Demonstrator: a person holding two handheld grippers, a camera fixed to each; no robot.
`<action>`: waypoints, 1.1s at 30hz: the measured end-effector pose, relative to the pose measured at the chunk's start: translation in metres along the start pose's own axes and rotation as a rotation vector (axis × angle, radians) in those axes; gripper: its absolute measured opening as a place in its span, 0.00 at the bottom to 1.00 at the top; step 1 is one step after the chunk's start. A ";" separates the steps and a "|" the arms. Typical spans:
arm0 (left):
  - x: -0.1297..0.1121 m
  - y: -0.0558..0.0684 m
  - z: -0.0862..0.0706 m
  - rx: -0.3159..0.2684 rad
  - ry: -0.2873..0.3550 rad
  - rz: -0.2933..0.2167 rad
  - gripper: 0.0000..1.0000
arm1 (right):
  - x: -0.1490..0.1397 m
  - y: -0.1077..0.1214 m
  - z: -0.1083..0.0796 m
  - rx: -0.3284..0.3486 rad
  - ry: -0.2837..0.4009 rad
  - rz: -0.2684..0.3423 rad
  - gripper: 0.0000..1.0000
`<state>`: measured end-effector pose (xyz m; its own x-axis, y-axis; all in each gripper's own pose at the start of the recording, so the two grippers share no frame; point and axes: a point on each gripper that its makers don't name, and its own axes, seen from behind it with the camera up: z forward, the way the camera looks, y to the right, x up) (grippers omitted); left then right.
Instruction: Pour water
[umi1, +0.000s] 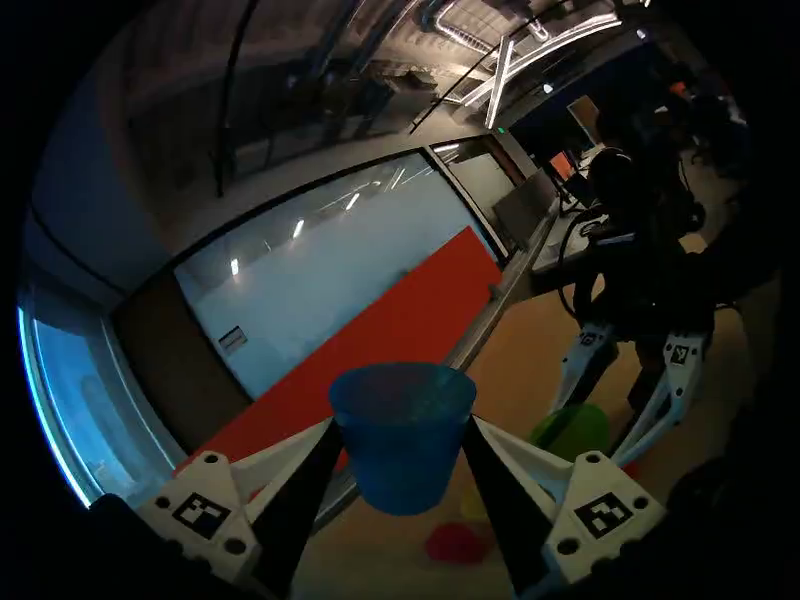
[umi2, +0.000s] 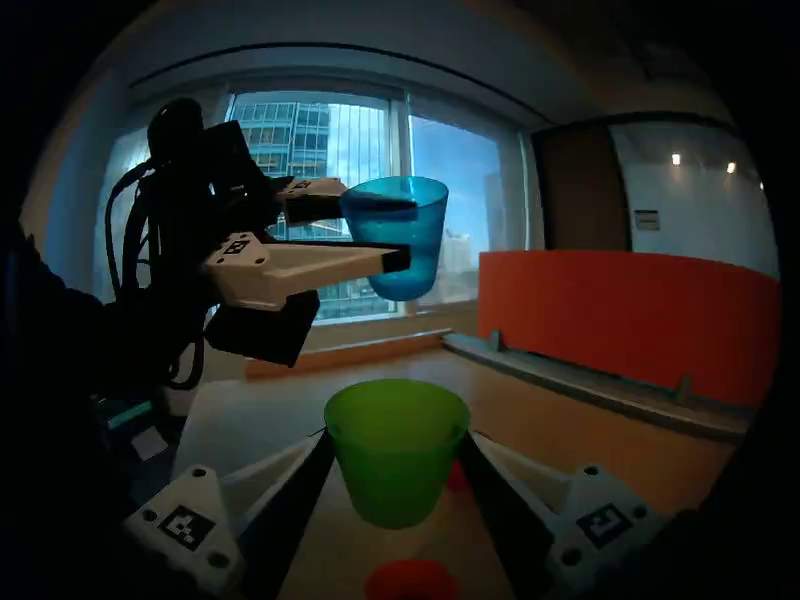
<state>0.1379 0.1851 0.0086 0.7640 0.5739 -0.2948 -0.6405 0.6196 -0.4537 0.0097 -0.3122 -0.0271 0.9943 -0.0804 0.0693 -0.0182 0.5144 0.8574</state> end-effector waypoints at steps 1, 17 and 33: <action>0.001 0.000 0.000 0.002 0.000 0.012 0.82 | 0.000 0.000 0.000 0.001 0.001 0.000 0.89; 0.012 0.008 -0.005 0.011 0.007 0.170 0.82 | 0.000 -0.005 0.004 0.013 -0.007 -0.020 0.89; 0.008 0.006 0.000 0.016 -0.012 0.239 0.83 | 0.004 -0.005 0.006 0.013 -0.008 -0.037 0.89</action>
<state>0.1405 0.1931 0.0032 0.5900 0.7113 -0.3822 -0.8040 0.4740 -0.3591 0.0135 -0.3208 -0.0282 0.9935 -0.1059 0.0414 0.0172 0.4998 0.8660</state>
